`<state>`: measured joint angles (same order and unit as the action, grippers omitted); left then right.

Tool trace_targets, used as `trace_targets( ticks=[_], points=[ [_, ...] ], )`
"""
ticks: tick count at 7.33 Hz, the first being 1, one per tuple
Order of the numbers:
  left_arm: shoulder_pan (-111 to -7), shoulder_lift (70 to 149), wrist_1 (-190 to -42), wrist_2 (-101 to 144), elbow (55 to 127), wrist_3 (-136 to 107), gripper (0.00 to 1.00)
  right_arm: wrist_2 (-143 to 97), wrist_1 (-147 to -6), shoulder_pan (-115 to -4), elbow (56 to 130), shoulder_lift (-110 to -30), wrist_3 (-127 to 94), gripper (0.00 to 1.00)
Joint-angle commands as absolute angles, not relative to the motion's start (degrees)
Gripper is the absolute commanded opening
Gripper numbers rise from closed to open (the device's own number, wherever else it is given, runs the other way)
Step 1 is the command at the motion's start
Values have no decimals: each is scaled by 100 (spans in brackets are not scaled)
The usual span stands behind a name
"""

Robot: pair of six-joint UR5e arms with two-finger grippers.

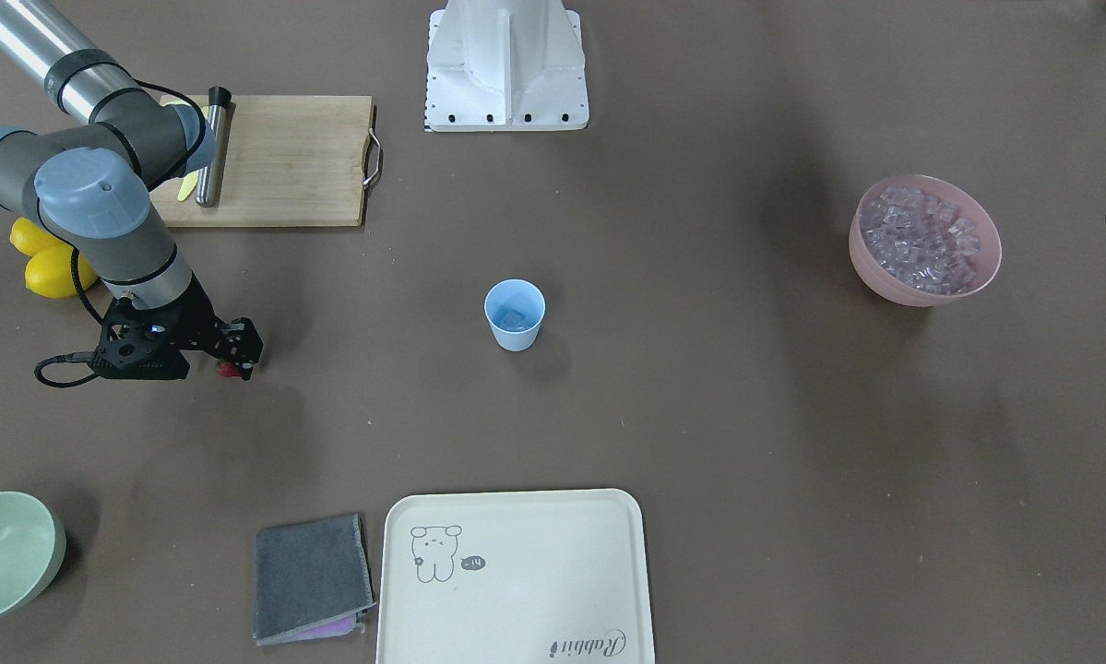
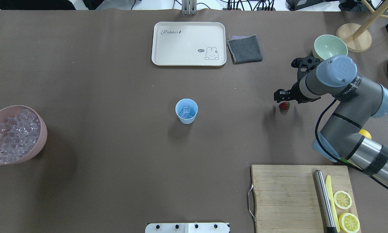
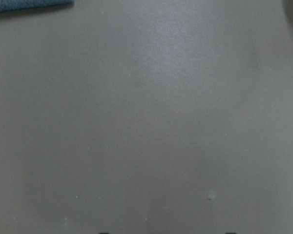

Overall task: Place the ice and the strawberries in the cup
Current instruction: 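Move the right gripper to the red strawberry and grasp it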

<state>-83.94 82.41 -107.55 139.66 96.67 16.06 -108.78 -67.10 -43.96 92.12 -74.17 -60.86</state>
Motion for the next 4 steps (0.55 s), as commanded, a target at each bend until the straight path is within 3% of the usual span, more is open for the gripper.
trace_targets(
  ticks=[1, 3, 4],
  points=[
    [-8394, 8244, -10846, 13966, 9659, 1600, 98, -10872, -6671, -4316, 9237, -7436, -6196, 73],
    [-8394, 8235, -10846, 13966, 9659, 1608, 98, -10890, -6671, -4298, 9237, -7444, -6170, 7],
    [-8394, 8235, -10854, 13966, 9659, 1608, 98, -10890, -6671, -4289, 9220, -7462, -6118, 0]
  ],
)
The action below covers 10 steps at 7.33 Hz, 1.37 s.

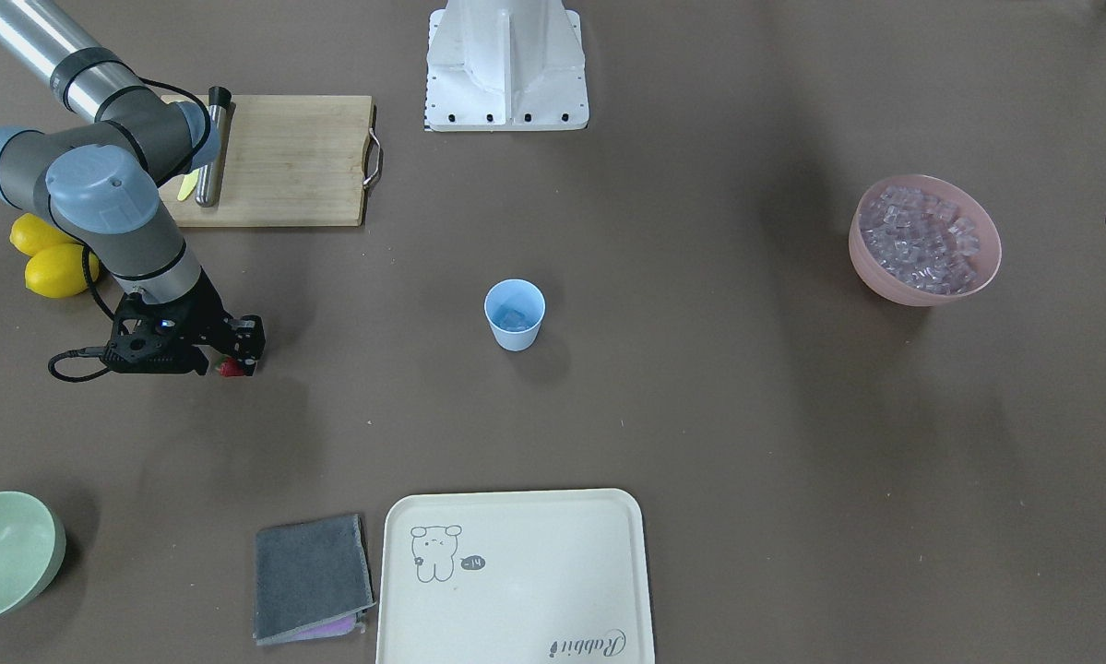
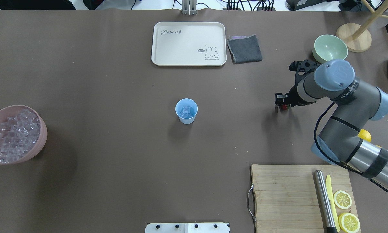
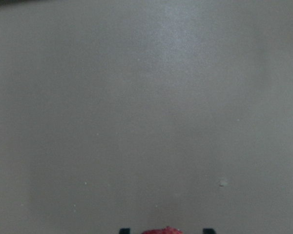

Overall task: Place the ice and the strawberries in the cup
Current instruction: 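Carry the strawberry with the right gripper over the light-blue cup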

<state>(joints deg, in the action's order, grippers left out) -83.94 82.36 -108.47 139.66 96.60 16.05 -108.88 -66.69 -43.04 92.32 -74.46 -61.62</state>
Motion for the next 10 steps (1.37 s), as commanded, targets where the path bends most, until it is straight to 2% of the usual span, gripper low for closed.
trace_targets(
  ticks=[1, 4, 6, 8, 10],
  points=[
    [-8394, 8235, -10846, 13966, 9642, 1608, 98, -10898, -6680, -4289, 9246, -7479, -6117, 0],
    [-8385, 8253, -11239, 13966, 9318, 1600, 98, -10925, -6838, -4613, 9789, -7112, -6675, 0],
    [-8385, 8314, -11932, 13966, 8853, 1582, 98, -10872, -7247, -4597, 9835, -6446, -7031, 0],
    [-8376, 8419, -12191, 13966, 8824, 1425, 98, -10872, -8493, -4413, 9844, -5533, -7214, 0],
    [-8376, 8578, -12225, 14359, 8789, 522, 98, -10445, -8736, -3897, 9809, -4802, -7819, 0]
  ],
)
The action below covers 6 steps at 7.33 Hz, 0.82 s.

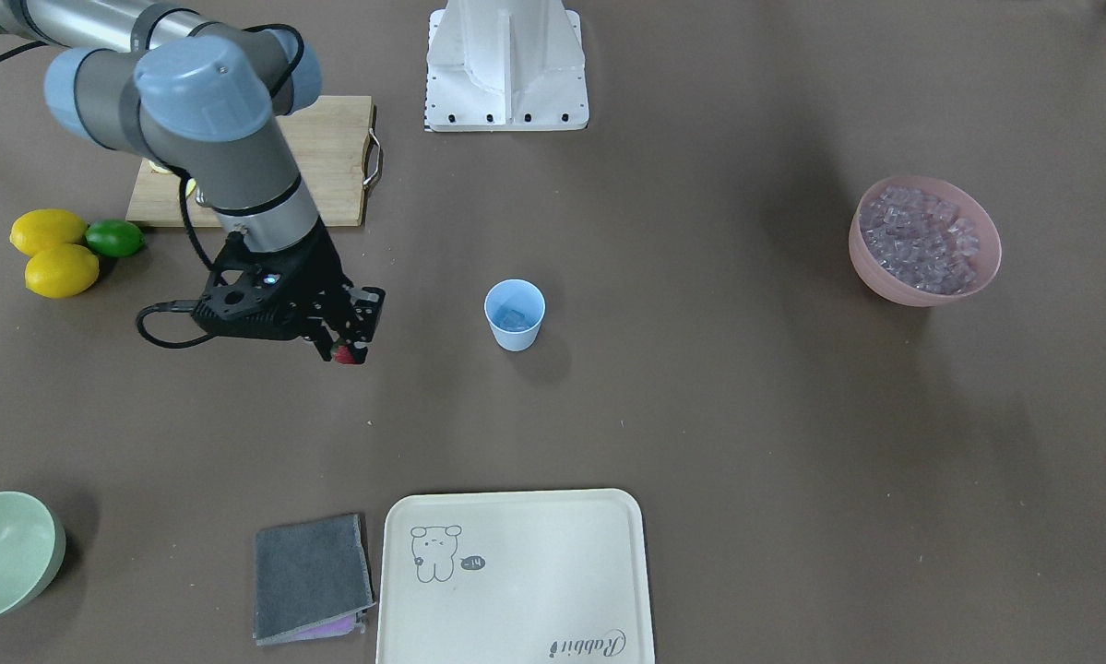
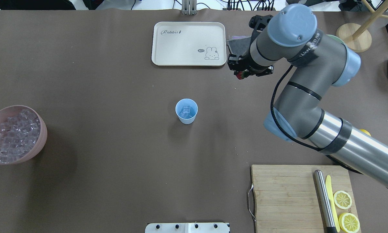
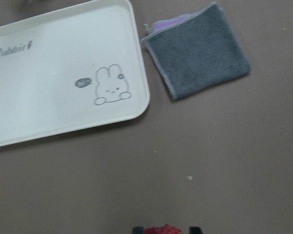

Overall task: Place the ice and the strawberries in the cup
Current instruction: 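Carry the strawberry with the right gripper over the light-blue cup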

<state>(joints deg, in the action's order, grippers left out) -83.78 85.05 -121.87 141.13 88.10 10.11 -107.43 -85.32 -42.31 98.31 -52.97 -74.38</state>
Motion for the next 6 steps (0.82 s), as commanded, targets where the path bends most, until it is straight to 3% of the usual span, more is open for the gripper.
trace_targets(
  ticks=[1, 4, 6],
  points=[
    [-8376, 8543, -12260, 14344, 8772, 545, 98, -10032, -8736, -3554, 9748, -4599, -8040, 0],
    [-8367, 8543, -12270, 14353, 8745, 510, 98, -9143, -8736, -2955, 8881, -3949, -8645, 0],
    [-8358, 8560, -12270, 14353, 8745, 501, 98, -9097, -8736, -2866, 8798, -3964, -8640, 0]
  ],
)
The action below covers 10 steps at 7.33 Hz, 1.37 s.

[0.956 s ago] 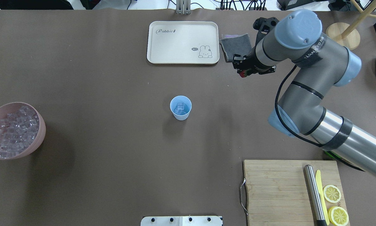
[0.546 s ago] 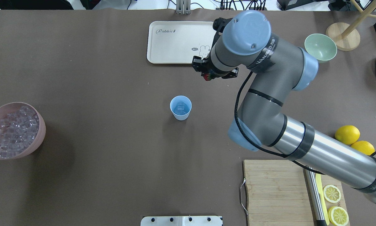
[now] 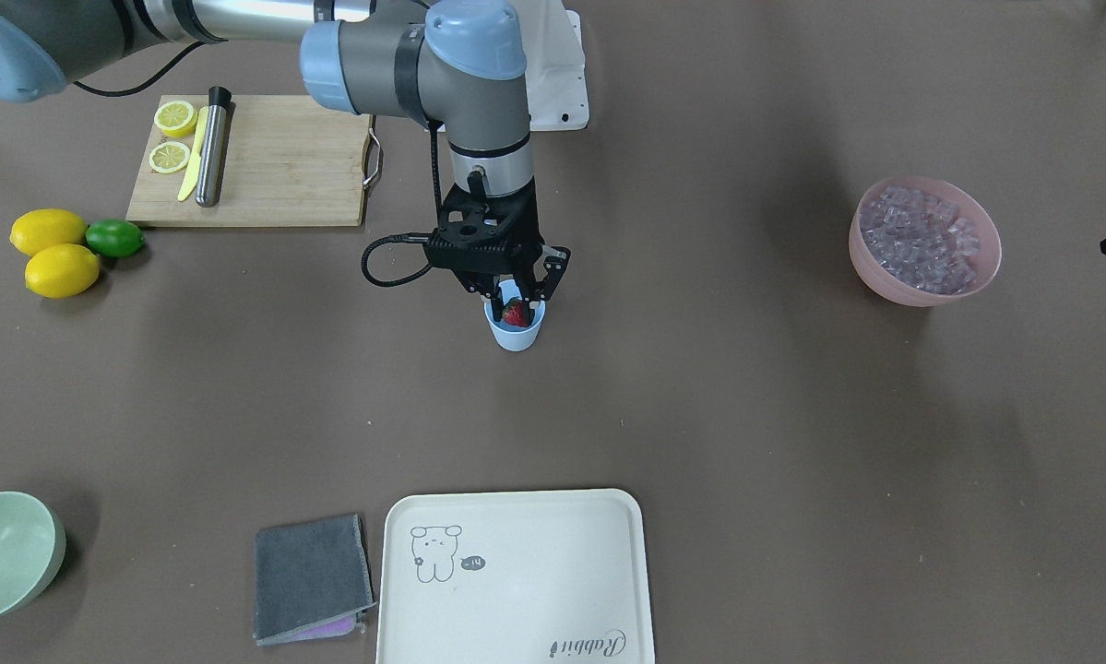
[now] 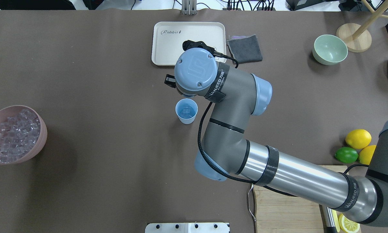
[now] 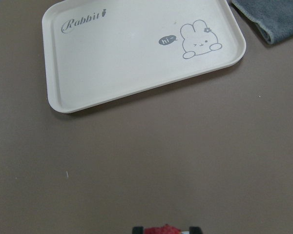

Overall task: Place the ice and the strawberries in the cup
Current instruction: 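Carry the strawberry with the right gripper over the light-blue cup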

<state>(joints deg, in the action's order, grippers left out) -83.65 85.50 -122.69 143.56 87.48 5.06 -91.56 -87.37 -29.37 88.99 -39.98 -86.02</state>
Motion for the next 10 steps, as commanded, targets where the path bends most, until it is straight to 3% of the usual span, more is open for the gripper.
trace_targets(
  ticks=[1, 2, 3, 4, 8, 10],
  points=[
    [-8350, 8561, -12278, 14361, 8754, 501, 98, -9097, -8736, -2848, 8798, -3999, -8605, 0],
    [-8350, 8561, -12278, 14361, 8754, 501, 98, -9097, -8745, -2848, 8798, -4008, -8604, 22],
    [-8341, 8587, -12270, 14353, 8754, 501, 98, -9097, -8745, -2839, 8815, -4060, -8587, 72],
    [-8332, 8587, -12270, 14353, 8754, 501, 98, -9097, -8754, -2839, 8842, -4069, -8587, 99],
    [-8332, 8596, -12278, 14326, 8771, 501, 98, -9175, -8912, -2865, 8999, -4095, -8587, 100],
    [-8323, 8787, -12191, 14282, 8745, -222, 98, -9579, -9420, -3215, 9725, -4786, -8360, 100]
  ],
)
